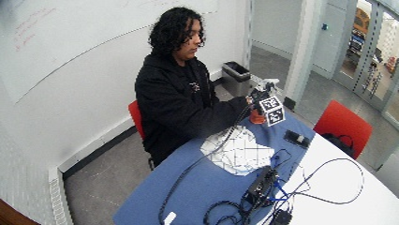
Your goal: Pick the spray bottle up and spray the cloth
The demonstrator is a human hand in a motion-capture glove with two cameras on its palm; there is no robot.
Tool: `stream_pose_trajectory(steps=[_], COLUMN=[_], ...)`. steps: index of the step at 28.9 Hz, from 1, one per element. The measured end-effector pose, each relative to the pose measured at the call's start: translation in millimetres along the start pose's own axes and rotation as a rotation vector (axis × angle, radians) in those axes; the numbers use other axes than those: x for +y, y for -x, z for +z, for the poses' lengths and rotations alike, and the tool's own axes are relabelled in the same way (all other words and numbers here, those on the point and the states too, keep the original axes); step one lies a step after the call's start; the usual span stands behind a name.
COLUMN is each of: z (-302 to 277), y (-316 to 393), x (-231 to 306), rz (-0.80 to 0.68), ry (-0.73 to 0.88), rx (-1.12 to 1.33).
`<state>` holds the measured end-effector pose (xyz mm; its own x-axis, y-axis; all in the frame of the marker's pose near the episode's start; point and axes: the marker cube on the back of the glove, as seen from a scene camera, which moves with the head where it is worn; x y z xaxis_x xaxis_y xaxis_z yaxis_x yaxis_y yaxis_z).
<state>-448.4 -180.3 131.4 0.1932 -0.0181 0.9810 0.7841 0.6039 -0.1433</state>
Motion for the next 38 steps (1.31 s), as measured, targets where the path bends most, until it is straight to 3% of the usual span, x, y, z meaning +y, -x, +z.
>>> stream_pose_trajectory(steps=[9, 20, 31, 38], z=[-11.7, -79.4, -127.0, -146.9], y=[-4.0, 13.9, 46.0, 57.5], x=[19.1, 77.2, 149.8, 180.3], rz=[0.060, 0.068, 0.166, 0.191], ry=[0.039, 0.019, 0.283, 0.355], rx=[0.115, 0.627, 1.012, 1.301])
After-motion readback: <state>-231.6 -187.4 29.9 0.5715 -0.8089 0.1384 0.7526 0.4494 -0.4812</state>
